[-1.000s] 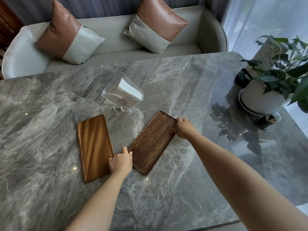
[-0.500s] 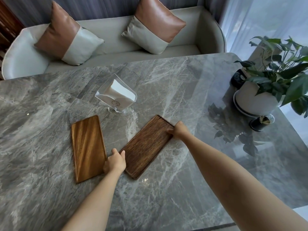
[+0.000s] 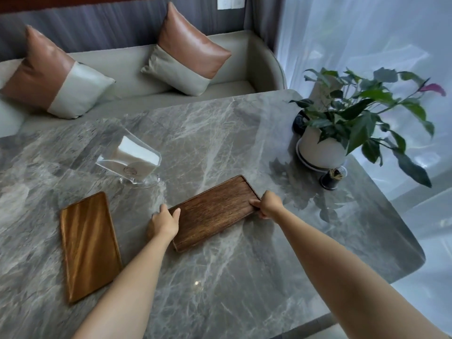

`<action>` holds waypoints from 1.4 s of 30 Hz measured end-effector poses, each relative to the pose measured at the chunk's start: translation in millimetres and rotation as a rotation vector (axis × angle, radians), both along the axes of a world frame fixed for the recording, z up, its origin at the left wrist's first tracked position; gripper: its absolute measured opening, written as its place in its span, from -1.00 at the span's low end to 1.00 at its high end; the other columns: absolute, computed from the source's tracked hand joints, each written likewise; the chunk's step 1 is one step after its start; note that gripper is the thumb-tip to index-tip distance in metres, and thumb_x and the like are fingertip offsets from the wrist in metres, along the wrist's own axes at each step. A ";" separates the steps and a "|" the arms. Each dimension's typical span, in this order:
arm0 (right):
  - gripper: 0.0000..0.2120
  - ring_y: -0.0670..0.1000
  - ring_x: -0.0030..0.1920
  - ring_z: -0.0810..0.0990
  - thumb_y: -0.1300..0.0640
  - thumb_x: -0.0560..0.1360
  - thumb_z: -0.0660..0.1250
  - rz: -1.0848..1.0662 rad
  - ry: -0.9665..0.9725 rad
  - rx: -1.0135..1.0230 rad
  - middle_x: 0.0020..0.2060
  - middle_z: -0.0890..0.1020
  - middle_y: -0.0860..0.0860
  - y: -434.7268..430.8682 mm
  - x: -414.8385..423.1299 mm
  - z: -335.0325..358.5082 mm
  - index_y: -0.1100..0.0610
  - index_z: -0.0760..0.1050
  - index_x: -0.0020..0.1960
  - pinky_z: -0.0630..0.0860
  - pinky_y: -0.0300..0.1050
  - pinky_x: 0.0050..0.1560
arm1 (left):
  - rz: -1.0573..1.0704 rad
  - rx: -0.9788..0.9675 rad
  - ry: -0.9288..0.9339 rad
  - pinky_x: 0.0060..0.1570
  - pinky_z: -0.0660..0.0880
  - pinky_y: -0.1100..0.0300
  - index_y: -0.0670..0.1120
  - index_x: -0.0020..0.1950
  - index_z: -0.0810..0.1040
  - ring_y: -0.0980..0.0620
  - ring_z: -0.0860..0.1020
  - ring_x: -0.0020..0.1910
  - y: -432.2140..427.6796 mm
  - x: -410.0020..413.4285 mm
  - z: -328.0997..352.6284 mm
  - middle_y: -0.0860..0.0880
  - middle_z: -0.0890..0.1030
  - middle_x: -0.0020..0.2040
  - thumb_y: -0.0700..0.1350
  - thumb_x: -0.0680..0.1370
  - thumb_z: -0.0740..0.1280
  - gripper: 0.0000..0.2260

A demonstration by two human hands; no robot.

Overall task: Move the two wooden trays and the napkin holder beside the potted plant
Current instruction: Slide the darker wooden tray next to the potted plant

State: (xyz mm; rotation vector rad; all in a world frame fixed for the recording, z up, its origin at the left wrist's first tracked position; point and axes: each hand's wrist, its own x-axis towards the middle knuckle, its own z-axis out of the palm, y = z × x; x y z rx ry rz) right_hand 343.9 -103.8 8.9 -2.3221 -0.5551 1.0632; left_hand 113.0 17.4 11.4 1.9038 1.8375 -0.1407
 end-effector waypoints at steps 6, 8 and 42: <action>-0.65 -0.01 -0.43 0.42 0.11 0.48 0.37 -0.117 0.094 0.031 -0.21 0.46 0.15 -46.6 35.0 10.9 0.13 0.23 -0.32 0.38 -0.32 -0.69 | -0.155 -0.016 -0.131 0.27 0.39 -0.06 -0.12 0.38 0.34 -0.23 0.40 0.32 6.7 64.3 11.7 -0.22 0.42 0.35 0.08 0.58 0.19 -0.56; -0.67 -0.02 -0.45 0.44 0.10 0.47 0.38 -0.149 0.119 0.034 -0.26 0.48 0.12 -60.8 43.1 13.0 0.14 0.26 -0.30 0.40 -0.33 -0.68 | -0.194 -0.042 -0.169 0.34 0.35 -0.07 -0.15 0.44 0.28 -0.24 0.36 0.37 8.0 87.5 14.9 -0.25 0.37 0.40 0.06 0.58 0.22 -0.50; -0.55 -0.07 -0.58 0.53 -0.05 0.49 0.32 -0.421 0.316 -0.099 -0.60 0.58 0.06 -68.8 99.6 -38.7 0.22 0.45 -0.46 0.49 -0.26 -0.55 | -0.572 -0.231 -0.231 0.39 0.31 -0.13 -0.22 0.40 0.34 -0.26 0.34 0.37 53.1 352.4 -7.1 -0.27 0.39 0.38 -0.25 0.47 0.20 -0.53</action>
